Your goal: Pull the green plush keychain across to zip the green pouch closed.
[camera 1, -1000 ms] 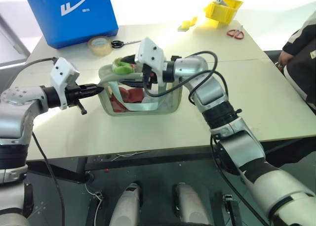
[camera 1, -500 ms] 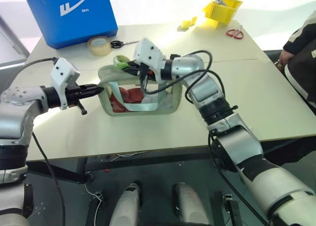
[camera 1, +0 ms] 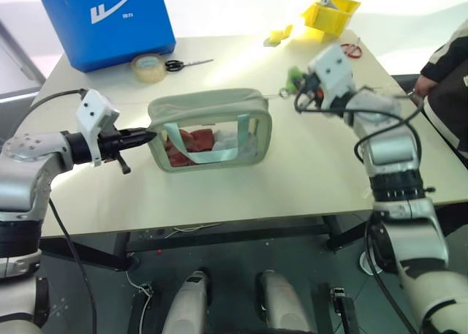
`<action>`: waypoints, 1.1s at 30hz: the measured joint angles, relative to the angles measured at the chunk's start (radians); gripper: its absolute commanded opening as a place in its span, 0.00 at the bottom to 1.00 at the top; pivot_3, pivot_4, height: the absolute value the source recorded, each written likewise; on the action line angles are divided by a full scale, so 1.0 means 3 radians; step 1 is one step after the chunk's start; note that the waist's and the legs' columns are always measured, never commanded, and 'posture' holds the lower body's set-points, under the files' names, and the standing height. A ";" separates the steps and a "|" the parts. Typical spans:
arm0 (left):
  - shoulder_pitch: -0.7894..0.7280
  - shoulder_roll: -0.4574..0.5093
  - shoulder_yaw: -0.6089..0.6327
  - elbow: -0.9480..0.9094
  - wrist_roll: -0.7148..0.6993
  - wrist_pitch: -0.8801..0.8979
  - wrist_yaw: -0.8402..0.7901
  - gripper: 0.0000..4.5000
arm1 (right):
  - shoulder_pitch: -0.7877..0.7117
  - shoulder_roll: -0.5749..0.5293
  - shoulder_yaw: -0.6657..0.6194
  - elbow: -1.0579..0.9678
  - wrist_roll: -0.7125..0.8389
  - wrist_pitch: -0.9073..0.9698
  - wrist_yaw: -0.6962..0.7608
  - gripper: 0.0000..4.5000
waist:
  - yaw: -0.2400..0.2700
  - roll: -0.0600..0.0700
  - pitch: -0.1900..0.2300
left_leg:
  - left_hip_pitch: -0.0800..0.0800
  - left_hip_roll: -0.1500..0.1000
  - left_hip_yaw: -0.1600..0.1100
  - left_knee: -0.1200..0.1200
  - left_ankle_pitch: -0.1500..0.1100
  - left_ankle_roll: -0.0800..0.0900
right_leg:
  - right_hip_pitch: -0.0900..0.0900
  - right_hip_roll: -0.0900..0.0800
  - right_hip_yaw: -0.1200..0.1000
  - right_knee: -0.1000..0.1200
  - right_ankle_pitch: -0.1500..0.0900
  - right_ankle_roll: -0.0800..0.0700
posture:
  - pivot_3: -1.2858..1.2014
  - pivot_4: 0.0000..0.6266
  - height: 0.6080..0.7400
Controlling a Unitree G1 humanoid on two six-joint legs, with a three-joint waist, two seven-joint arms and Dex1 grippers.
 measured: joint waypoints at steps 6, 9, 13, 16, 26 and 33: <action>-0.0117 -0.0009 -0.0092 0.0111 -0.0004 0.0001 -0.0021 0.00 | 0.0254 0.0457 -0.0215 -0.0095 0.0167 0.0333 -0.0493 0.01 | 0.0006 -0.0004 -0.0002 | 0.0000 0.0001 -0.0001 0.0001 0.0000 0.0001 | 0.0002 0.0001 -0.0001 0.0000 0.0005 0.0010 | 0.52 0.24 1.00; -0.0172 -0.0009 -0.0118 0.0191 0.0020 -0.0007 -0.0024 0.00 | 0.0431 0.0847 -0.0214 0.0023 0.0302 0.0471 -0.0602 0.01 | -0.0006 -0.0003 -0.0002 | 0.0002 0.0001 -0.0001 0.0000 0.0001 0.0001 | 0.0002 0.0003 -0.0001 0.0001 0.0006 0.0011 | 0.52 0.24 1.00; -0.0211 -0.0009 -0.0151 0.0219 0.0027 -0.0008 -0.0033 0.00 | 0.0499 0.1133 -0.0026 0.0046 0.0372 0.0526 -0.0603 0.01 | -0.0009 -0.0003 -0.0002 | 0.0002 0.0001 -0.0001 0.0000 0.0001 0.0001 | 0.0003 0.0003 -0.0001 0.0001 0.0006 0.0011 | 0.52 0.24 1.00; -0.0204 0.0006 -0.0151 0.0227 0.0026 -0.0015 -0.0046 0.00 | 0.0498 0.1090 0.0039 0.0048 0.0361 0.0519 -0.0576 0.01 | -0.0001 -0.0003 -0.0002 | 0.0003 0.0001 -0.0001 0.0000 0.0001 0.0001 | 0.0003 0.0003 -0.0001 0.0001 0.0005 0.0010 | 0.52 0.24 1.00; -0.0122 0.0041 -0.0110 0.0175 0.0020 -0.0049 -0.0016 0.00 | 0.0378 0.0641 0.0051 0.0095 0.0546 0.0585 -0.0074 0.57 | -0.0018 -0.0002 -0.0001 | 0.0006 0.0002 -0.0001 -0.0002 0.0000 0.0001 | 0.0005 0.0003 -0.0001 0.0000 0.0005 0.0010 | 0.52 0.24 1.00; -0.0073 0.0057 -0.0060 0.0158 0.0016 -0.0047 -0.0017 0.00 | -0.0101 -0.0648 0.0001 0.0422 0.0721 0.0364 0.1301 0.79 | -0.0013 0.0000 0.0001 | 0.0005 0.0003 0.0002 -0.0003 -0.0001 0.0002 | 0.0005 0.0002 -0.0001 -0.0005 -0.0001 0.0000 | 0.52 0.24 1.00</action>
